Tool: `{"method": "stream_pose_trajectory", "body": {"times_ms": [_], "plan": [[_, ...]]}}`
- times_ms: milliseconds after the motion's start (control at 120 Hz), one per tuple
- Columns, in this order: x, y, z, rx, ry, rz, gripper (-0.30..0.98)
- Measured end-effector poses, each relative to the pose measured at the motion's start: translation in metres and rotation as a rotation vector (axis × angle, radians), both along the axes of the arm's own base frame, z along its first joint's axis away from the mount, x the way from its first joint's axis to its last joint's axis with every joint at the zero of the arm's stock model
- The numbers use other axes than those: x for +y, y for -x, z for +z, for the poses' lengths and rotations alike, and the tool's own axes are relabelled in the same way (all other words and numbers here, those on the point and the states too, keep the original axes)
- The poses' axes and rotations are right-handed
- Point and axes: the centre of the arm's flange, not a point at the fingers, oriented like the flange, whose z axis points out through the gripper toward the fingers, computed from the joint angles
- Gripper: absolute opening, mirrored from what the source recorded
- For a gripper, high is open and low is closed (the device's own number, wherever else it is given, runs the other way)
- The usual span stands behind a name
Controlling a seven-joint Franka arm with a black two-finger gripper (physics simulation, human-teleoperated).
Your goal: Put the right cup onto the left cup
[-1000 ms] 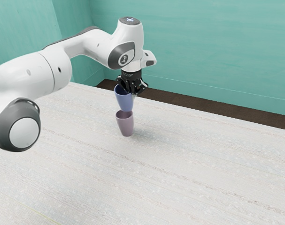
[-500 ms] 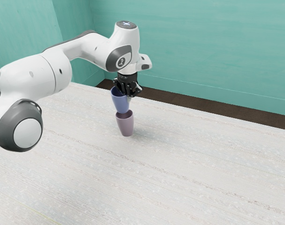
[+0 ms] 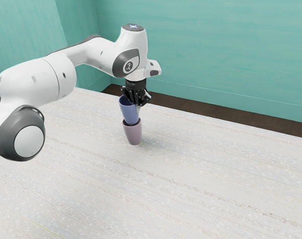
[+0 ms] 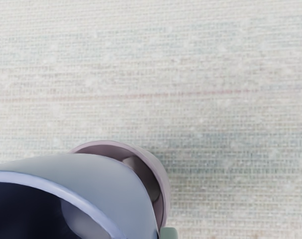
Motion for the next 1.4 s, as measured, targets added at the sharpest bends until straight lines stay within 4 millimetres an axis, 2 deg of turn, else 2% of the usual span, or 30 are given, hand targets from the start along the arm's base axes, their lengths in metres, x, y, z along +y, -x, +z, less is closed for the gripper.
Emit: {"method": "stream_pose_trajectory", "body": {"times_ms": [208,442,558,733,875,1042,1258,1400], "plan": [[0.001,-0.001,-0.007,0.01,0.001,-0.007,-0.1],[0.0,-0.001,-0.026,0.036,0.003,-0.014,-0.09],[0.004,0.001,-0.036,0.056,0.012,-0.006,0.03],[0.004,0.002,-0.036,0.057,0.022,-0.008,0.29],[0.004,0.002,-0.035,0.056,0.023,-0.012,0.42],[0.004,0.002,-0.034,0.056,0.024,-0.016,0.5],[0.004,0.002,-0.032,0.053,0.023,-0.02,0.55],[0.003,0.001,-0.023,0.039,0.023,-0.023,0.57]]}}
